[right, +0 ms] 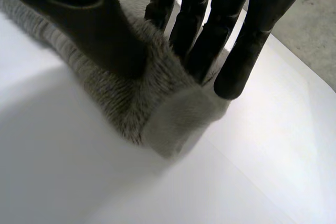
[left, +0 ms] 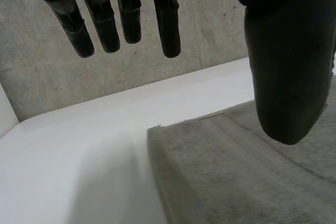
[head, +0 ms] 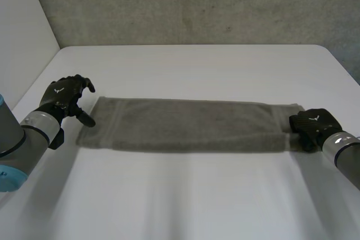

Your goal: Fold the towel.

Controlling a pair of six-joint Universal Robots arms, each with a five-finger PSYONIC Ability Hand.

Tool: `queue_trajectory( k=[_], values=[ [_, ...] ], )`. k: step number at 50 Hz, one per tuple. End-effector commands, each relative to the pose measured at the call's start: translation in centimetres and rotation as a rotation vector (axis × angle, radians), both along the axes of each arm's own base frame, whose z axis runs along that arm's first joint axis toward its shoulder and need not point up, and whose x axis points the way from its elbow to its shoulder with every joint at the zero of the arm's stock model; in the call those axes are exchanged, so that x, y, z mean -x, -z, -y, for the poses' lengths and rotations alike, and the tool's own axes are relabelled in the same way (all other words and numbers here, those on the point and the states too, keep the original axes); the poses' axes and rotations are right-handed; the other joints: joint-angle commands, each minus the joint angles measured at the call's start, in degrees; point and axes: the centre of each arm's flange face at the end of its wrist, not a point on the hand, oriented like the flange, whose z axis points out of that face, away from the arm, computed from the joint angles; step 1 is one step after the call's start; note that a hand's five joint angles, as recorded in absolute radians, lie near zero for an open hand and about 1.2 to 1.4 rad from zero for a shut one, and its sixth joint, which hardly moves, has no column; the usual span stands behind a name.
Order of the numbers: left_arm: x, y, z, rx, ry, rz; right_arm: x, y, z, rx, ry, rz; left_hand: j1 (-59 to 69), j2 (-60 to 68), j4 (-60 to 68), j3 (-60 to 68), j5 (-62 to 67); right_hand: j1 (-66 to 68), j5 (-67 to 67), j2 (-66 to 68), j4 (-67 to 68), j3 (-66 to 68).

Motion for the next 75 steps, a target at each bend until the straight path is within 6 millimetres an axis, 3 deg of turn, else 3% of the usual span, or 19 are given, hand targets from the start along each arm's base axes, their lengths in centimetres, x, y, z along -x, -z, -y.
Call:
queue_trajectory(
  k=[1,10,14,16,18,19,21,22,23,24,26,27,29,33,36,41,53,68,75],
  values=[
    [0.0,0.0,0.0,-0.002,0.000,-0.001,1.7,-0.5,0.9,0.018,0.037,-0.043,-3.49,-3.59,-3.80,-3.68,-1.09,6.08,5.64,4.95,5.66,6.00],
    [-0.1,0.0,0.1,-0.004,-0.004,-0.006,8.7,-3.8,5.4,0.150,0.238,-0.375,-3.49,-3.59,-3.80,-3.68,-1.09,6.08,5.64,4.95,5.66,6.00],
    [-0.1,0.0,0.1,-0.003,-0.004,-0.007,8.5,-5.2,6.2,0.202,0.249,-0.468,-3.49,-3.59,-3.80,-3.68,-1.09,6.08,5.64,4.95,5.66,6.00],
    [-0.1,0.0,0.1,-0.004,-0.004,-0.006,6.8,-5.8,6.1,0.232,0.222,-0.471,-3.66,-3.76,-3.96,-3.85,-1.26,6.08,5.64,4.95,5.66,6.00],
    [-0.1,0.0,0.1,-0.004,-0.006,-0.009,0.2,-7.7,4.7,0.330,0.085,-0.443,-3.66,-3.76,-3.96,-3.85,-1.26,6.08,5.64,4.95,5.66,6.00],
    [-0.1,0.0,0.1,-0.004,-0.006,-0.009,0.1,-7.7,4.7,0.331,0.084,-0.443,-3.66,-3.76,-3.96,-3.85,-1.26,6.08,5.64,4.95,5.66,6.00],
    [-0.1,0.0,0.0,-0.005,-0.005,-0.009,-6.9,-9.1,1.8,0.414,-0.063,-0.368,-3.66,-3.76,-3.96,-3.85,-1.26,6.08,5.64,4.95,5.66,6.00],
    [-0.1,0.0,0.0,-0.005,-0.005,-0.009,-6.9,-9.2,1.8,0.415,-0.063,-0.367,-3.66,-3.76,-3.96,-3.85,-1.26,6.08,5.64,4.95,5.66,6.00],
    [-0.1,0.1,0.0,-0.007,-0.005,-0.009,-10.3,-9.5,-0.3,0.440,-0.141,-0.320,-3.66,-3.76,-3.96,-3.85,-1.26,6.08,5.64,4.95,5.66,6.00],
    [-0.1,0.1,0.0,-0.007,-0.004,-0.006,-10.3,-9.5,-0.4,0.440,-0.142,-0.319,-3.66,-3.76,-3.96,-3.85,-1.26,6.08,5.64,4.95,5.66,6.00],
    [-0.1,0.1,0.0,-0.007,-0.004,-0.006,-17.2,-9.4,-6.3,0.468,-0.348,-0.217,-3.66,-3.76,-3.96,-3.85,-1.26,6.08,5.64,4.95,5.66,6.00],
    [-0.1,0.1,0.0,-0.007,-0.004,-0.006,-17.3,-9.4,-6.4,0.468,-0.349,-0.217,-3.66,-3.76,-3.96,-3.85,-1.26,6.08,5.64,4.95,5.66,6.00],
    [-0.1,0.1,0.0,-0.008,-0.005,-0.004,-22.0,-7.1,-11.8,0.446,-0.528,-0.168,-3.83,-3.93,-4.13,-4.02,-1.42,6.08,5.64,4.95,5.66,6.00],
    [-0.1,0.2,-0.1,-0.009,-0.005,-0.003,-23.8,-4.6,-14.4,0.392,-0.609,-0.179,-3.83,-3.93,-4.13,-4.02,-1.42,-1.02,-1.47,-2.15,-1.44,-1.10],
    [-0.1,0.3,-0.2,-0.014,-0.002,-0.003,-23.7,-3.1,-14.4,0.364,-0.614,-0.207,-3.83,-3.93,-4.13,-4.02,-1.42,-52.98,-53.42,-54.11,-53.40,-53.05],
    [0.1,0.4,-0.3,-0.016,0.004,-0.001,-22.0,-3.2,-11.9,0.339,-0.532,-0.205,-3.83,-3.93,-4.13,-4.02,-1.42,-63.49,-63.93,-64.62,-63.91,-63.56],
    [2.6,0.8,-1.9,-0.029,0.090,0.003,-14.0,-5.1,-7.1,0.211,-0.282,-0.029,-4.34,-4.43,-4.64,-4.52,-1.93,-61.99,-62.44,-63.13,-62.42,-62.07],
    [8.5,1.3,-6.3,-0.015,0.281,0.006,-8.6,-0.7,-7.4,-0.007,-0.258,0.154,-2.82,-2.92,-3.12,-3.01,-0.42,-41.13,-41.57,-42.26,-41.55,-41.20],
    [9.5,1.5,-7.1,-0.001,0.311,0.004,-7.7,0.1,-7.7,-0.026,-0.233,0.148,-2.82,-2.92,-3.12,-3.01,-0.42,-11.75,-12.19,-12.88,-12.17,-11.83]
  ],
)
